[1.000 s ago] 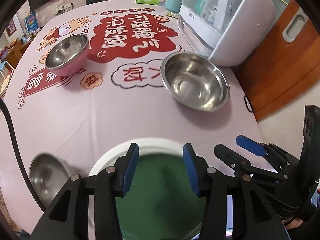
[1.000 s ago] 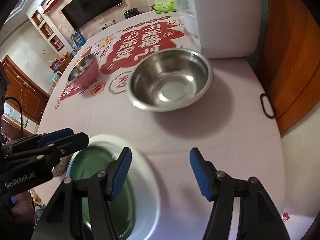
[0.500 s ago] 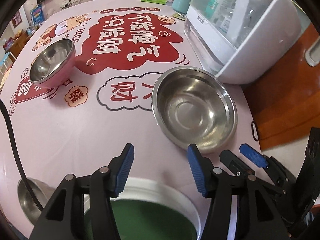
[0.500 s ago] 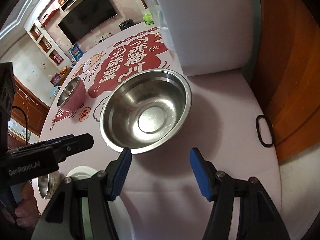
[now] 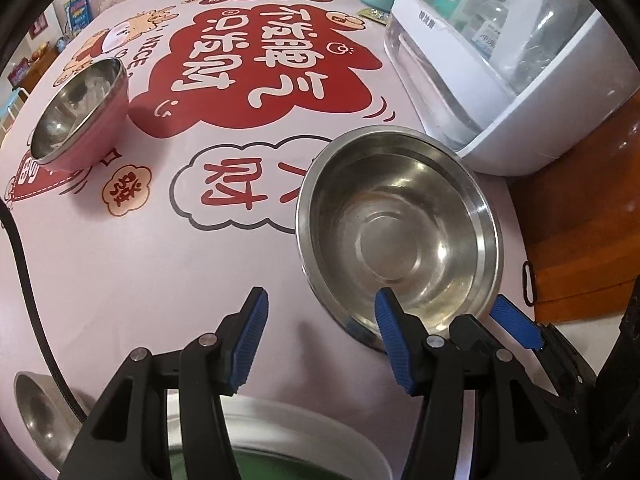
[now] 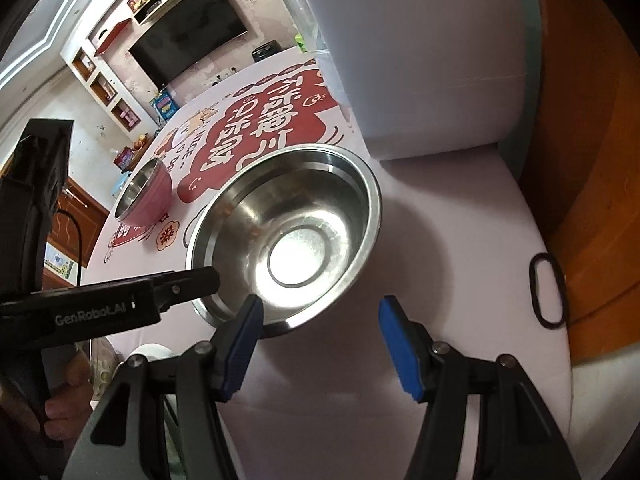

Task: Organize plates and bowls

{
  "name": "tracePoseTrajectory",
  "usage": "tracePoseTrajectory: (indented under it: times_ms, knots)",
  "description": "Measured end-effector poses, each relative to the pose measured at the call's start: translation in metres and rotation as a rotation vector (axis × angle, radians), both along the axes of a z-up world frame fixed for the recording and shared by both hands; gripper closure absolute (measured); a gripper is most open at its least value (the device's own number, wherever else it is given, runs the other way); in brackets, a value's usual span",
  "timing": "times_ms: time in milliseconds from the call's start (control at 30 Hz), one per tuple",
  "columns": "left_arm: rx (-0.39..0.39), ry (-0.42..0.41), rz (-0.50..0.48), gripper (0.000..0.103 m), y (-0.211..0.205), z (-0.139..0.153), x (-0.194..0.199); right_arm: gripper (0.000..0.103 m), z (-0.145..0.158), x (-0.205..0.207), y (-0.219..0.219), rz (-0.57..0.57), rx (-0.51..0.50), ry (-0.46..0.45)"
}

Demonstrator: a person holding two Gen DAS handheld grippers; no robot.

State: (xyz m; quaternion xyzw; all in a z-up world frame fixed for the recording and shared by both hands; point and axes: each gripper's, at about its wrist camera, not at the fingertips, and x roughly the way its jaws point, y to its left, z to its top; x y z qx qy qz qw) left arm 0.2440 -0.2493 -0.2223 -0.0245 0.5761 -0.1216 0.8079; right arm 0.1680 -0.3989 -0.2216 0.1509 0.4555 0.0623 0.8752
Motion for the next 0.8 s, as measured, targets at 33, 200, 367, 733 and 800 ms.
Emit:
tracePoseTrajectory:
  times_ms: [33, 200, 367, 733, 800]
  knots:
    - [0.001, -0.001, 0.001, 0.049, -0.001, -0.001, 0.002, 0.044, 0.0, 0.001, 0.0, 0.005, -0.002, -0.001]
    - [-0.017, -0.023, 0.039, 0.049, -0.001, -0.004, 0.008, 0.056, -0.001, 0.004, 0.004, 0.05, -0.015, -0.003]
    - [-0.047, -0.012, 0.086, 0.058, 0.001, -0.011, 0.011, 0.064, -0.002, 0.007, 0.01, 0.098, -0.053, 0.016]
    - [-0.107, -0.024, 0.12, 0.085, 0.009, -0.015, 0.013, 0.073, -0.003, 0.009, 0.012, 0.095, -0.084, 0.038]
    - [-0.111, -0.029, 0.125, 0.086, 0.01, -0.014, 0.013, 0.073, -0.002, 0.009, 0.012, 0.093, -0.085, 0.038]
